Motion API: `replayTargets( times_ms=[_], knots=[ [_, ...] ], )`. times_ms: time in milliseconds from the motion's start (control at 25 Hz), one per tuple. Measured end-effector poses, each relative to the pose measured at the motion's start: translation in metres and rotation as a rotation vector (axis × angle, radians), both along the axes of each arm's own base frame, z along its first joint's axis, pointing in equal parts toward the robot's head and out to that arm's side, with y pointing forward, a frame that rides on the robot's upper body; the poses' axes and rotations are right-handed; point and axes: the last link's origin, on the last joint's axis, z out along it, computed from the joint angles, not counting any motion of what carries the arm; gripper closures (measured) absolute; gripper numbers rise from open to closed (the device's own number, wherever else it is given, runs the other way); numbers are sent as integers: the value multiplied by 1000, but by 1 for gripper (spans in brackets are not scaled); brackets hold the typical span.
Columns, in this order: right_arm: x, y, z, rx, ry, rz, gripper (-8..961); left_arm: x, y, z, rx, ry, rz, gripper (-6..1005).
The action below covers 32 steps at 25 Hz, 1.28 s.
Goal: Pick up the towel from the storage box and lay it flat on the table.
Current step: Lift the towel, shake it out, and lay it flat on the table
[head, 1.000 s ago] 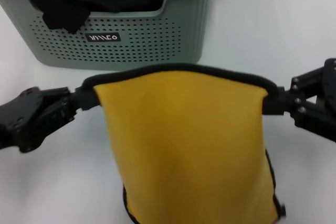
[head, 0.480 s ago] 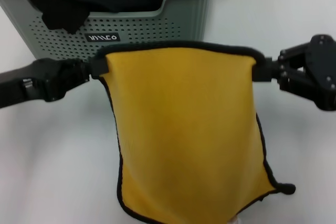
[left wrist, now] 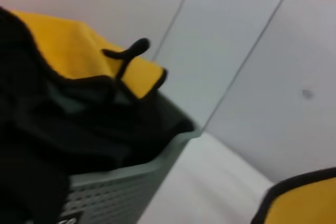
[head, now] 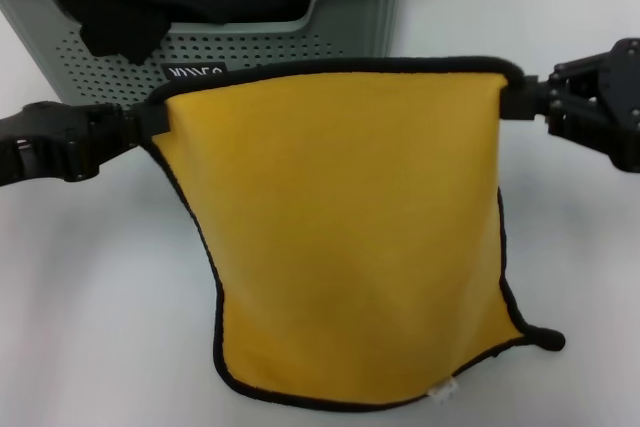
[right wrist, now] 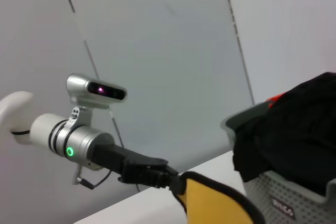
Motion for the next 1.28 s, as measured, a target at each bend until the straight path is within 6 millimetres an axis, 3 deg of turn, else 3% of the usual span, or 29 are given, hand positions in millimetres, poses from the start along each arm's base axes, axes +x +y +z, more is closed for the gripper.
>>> replayTargets(
  times_ms=[320, 480, 720, 1040, 1160, 1280],
  knots=[
    [-6, 13, 2, 32, -28, -9, 953, 8, 6, 6, 25, 82, 11, 976],
    [-12, 9, -4, -9, -32, 12, 953, 21, 2, -2, -15, 103, -44, 976],
    [-21, -25, 1, -161, 89, 111, 952, 43, -34, -1, -69, 109, -167, 975],
    [-8, -74, 15, -163, 186, 120, 952, 57, -85, 12, -63, 132, -245, 975],
    [4, -84, 13, -161, 194, 79, 953, 56, -97, 9, -93, 126, -268, 974],
    [22, -89, 2, -165, 197, 30, 953, 42, -97, 3, -108, 98, -238, 974]
  ],
)
